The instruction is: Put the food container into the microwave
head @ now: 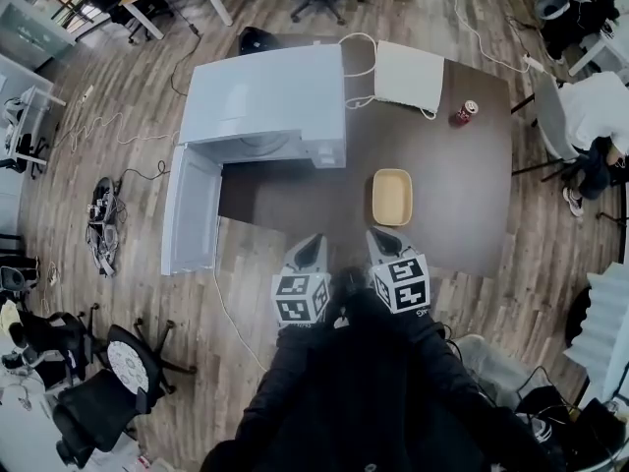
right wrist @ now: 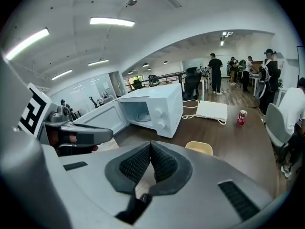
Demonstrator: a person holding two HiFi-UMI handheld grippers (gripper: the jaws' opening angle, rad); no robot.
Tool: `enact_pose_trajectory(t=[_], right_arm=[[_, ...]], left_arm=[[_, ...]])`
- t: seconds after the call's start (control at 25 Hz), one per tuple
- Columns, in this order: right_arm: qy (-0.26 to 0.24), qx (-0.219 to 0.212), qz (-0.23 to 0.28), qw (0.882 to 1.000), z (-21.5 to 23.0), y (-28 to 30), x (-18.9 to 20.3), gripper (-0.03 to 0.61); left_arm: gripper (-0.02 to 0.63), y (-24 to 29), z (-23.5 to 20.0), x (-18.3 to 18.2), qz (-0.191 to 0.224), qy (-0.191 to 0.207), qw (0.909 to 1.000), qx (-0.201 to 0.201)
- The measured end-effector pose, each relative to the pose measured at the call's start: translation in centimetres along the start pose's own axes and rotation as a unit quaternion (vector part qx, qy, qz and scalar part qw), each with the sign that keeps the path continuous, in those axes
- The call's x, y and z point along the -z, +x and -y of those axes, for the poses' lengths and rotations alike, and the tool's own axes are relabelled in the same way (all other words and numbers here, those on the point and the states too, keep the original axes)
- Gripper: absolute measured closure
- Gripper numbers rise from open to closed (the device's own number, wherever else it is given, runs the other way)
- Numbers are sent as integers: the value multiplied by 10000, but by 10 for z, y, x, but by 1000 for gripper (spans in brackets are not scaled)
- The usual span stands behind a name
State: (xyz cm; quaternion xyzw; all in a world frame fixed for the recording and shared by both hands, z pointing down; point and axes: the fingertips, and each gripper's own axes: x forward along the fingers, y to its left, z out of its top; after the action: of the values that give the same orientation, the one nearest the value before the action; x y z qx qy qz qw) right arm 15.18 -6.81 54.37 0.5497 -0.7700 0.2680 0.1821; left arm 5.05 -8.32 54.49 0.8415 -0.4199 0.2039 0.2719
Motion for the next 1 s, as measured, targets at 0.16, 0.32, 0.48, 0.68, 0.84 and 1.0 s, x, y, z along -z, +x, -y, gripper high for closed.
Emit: enact_pose_trajectory(t=[0.16, 0.32, 0.48, 0.68, 0.84, 1.0], right_arm=[[77, 153, -228, 9996, 18, 13, 19, 554], [157, 281, -423, 9986, 33, 27, 38, 554], [177, 327, -609, 9975, 49, 46, 55, 554], [54, 333, -976, 9947, 61, 75, 83, 554], [-47, 374, -1257, 9914, 70, 97, 103, 552], [-209, 360, -1502, 9878, 74, 113, 117, 523]], left_arm=[[580, 18, -2, 11, -180, -26, 9998, 45], [580, 37, -6, 23, -372, -47, 9992, 125], [580, 60, -8, 30, -529, 15, 9983, 236], [580, 87, -21, 51, -799, -26, 9964, 282], [580, 103, -31, 69, -1000, -93, 9945, 281], [580, 108, -42, 83, -1167, -180, 9927, 234]])
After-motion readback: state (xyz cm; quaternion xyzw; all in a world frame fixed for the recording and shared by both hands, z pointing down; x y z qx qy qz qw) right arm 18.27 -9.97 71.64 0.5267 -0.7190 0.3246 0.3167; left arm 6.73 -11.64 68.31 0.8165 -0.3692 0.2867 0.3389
